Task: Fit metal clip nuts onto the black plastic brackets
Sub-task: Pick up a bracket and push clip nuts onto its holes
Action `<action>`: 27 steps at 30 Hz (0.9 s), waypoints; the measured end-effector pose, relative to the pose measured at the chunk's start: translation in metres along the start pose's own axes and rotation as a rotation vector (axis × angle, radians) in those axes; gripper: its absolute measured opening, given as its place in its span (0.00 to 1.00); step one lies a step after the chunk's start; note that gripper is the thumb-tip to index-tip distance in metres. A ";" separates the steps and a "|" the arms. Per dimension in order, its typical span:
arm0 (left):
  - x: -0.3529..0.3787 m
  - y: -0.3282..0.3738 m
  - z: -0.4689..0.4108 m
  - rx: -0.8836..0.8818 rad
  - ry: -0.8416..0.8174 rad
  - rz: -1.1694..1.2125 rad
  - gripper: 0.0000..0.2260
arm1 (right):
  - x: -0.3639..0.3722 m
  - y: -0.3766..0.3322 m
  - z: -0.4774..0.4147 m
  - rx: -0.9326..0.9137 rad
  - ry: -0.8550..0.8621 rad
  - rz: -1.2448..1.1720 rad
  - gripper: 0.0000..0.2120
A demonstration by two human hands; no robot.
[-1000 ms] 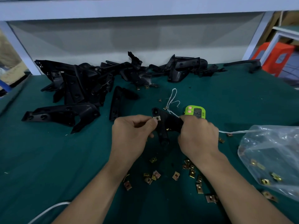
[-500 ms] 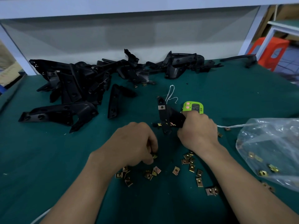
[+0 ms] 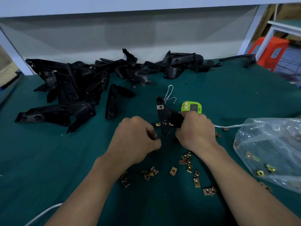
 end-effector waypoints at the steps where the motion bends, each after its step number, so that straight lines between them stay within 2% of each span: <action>1: 0.003 0.000 0.000 -0.006 0.004 0.005 0.05 | 0.000 0.000 0.000 0.002 0.003 -0.003 0.10; 7: 0.007 0.000 0.001 -0.028 0.024 -0.025 0.07 | -0.001 0.000 0.001 -0.003 -0.004 -0.020 0.11; 9: 0.004 0.005 0.004 -0.016 0.007 -0.186 0.05 | -0.001 0.000 0.001 -0.009 0.004 -0.023 0.12; 11: 0.000 0.011 0.006 0.029 0.020 -0.380 0.10 | -0.001 0.001 0.001 -0.005 0.011 -0.025 0.12; 13: -0.005 0.018 0.006 0.045 0.019 -0.463 0.13 | -0.001 0.001 0.001 0.010 0.002 -0.039 0.11; 15: -0.010 0.022 0.008 0.046 -0.110 -0.429 0.11 | 0.000 0.002 -0.001 0.040 0.004 -0.045 0.09; 18: -0.008 0.031 0.021 0.075 -0.511 -0.198 0.11 | 0.002 0.003 -0.005 0.099 0.014 -0.022 0.11; 19: -0.004 0.035 0.025 0.104 -0.574 -0.162 0.13 | 0.003 0.003 -0.006 0.114 0.007 -0.014 0.12; 22: 0.011 0.044 0.028 0.182 -0.529 -0.182 0.13 | 0.005 0.005 -0.009 0.134 -0.003 -0.015 0.10; 24: 0.018 0.044 0.028 0.164 -0.508 -0.152 0.10 | 0.004 0.004 -0.008 0.129 0.008 -0.025 0.08; 27: 0.024 0.041 0.028 0.129 -0.543 -0.100 0.06 | 0.003 0.003 -0.005 0.111 0.021 -0.037 0.11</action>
Point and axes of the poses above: each hand's wrist, its own z-axis away from the middle knuckle, its own x-axis out of the palm, y = z × x, the point moved 3 cm from there along -z, towards the middle knuckle, and after that the axes turned 2 degrees about x, right-handed, at the moved point
